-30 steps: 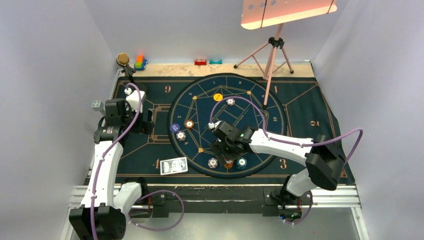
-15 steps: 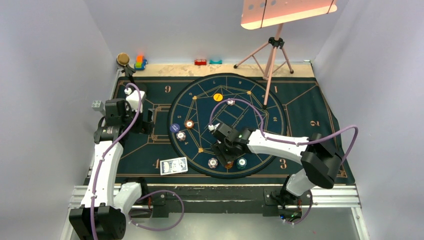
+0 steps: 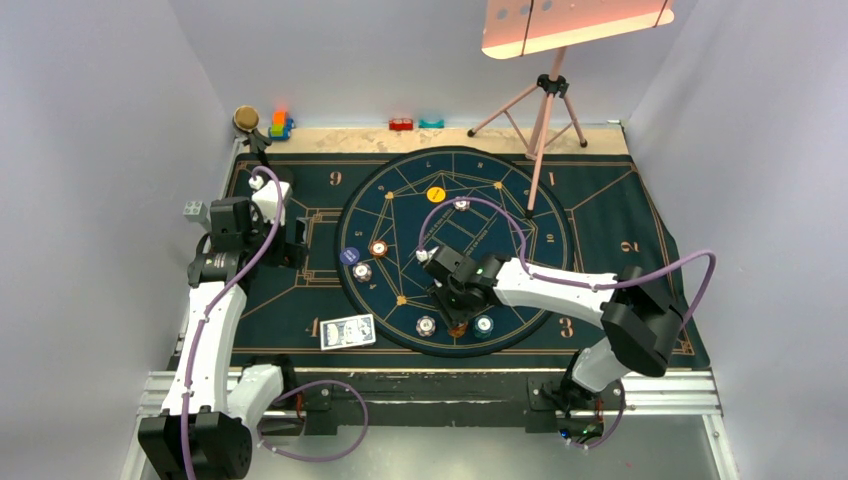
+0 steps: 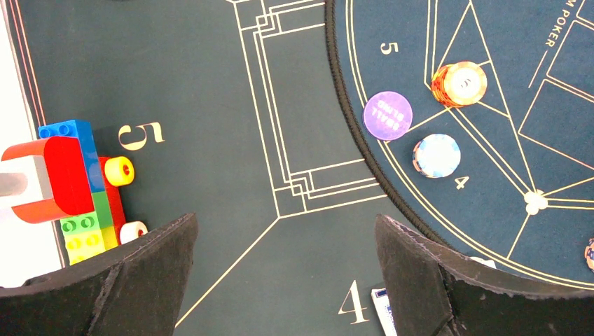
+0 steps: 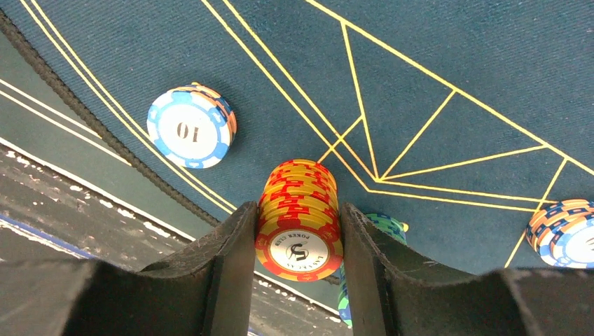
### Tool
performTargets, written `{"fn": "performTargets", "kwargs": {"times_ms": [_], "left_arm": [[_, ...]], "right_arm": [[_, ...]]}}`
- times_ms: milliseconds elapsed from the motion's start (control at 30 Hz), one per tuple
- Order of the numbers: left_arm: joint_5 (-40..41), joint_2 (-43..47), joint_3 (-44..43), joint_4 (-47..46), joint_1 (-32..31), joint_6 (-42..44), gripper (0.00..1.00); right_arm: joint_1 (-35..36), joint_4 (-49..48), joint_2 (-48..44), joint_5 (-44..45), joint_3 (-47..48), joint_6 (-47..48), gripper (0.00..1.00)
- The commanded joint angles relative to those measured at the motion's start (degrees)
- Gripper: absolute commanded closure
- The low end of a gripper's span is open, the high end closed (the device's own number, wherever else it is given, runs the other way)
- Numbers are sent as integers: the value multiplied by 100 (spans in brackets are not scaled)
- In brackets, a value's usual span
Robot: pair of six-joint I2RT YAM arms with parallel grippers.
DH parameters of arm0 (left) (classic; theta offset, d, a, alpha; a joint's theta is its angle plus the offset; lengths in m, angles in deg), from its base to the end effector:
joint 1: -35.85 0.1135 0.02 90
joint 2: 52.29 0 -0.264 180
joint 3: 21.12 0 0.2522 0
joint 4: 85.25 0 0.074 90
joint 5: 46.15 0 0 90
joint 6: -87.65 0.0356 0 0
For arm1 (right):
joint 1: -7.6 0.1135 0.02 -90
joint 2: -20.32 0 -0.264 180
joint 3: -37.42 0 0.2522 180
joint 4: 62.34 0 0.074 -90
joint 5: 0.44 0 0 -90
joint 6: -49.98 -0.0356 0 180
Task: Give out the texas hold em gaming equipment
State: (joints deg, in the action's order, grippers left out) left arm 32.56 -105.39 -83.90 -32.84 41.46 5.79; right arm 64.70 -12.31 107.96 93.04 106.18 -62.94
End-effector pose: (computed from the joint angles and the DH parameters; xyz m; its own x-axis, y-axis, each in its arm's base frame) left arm 0.1899 0.0116 0.2931 -0.6618 0.0745 -0.7460 0.1424 0.9894 -0.0275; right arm 0.1578 0.2399 0.1935 -0.7885 -0.5032 -0.3535 -0.5636 0.8213 0.0880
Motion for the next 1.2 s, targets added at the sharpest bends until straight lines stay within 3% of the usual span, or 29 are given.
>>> {"fn": "performTargets", "kwargs": {"times_ms": [0,200,400,567,833,1167], "left_arm": [[21,54,-3,-128,45,48,0],[12,78,-5,-121,44,48,0],[4,91,-7,-126,44,50,0],[-11,103,-3,-122,43,48,0],[0,107,-5,-129,46,43,0],[-1,80,5,-151,39,47,0]], "right_arm": [[30,304,-241,62,419,-8,76],[-131,681,-133,307,1059,116,82],[-974,644,358,416,1986,354,83],[-1734,572,1488,565,3304,618,84],[-2273,600,3633,371,5344,719,84],[-2392,326,4397,500,5790,631,84]]}}
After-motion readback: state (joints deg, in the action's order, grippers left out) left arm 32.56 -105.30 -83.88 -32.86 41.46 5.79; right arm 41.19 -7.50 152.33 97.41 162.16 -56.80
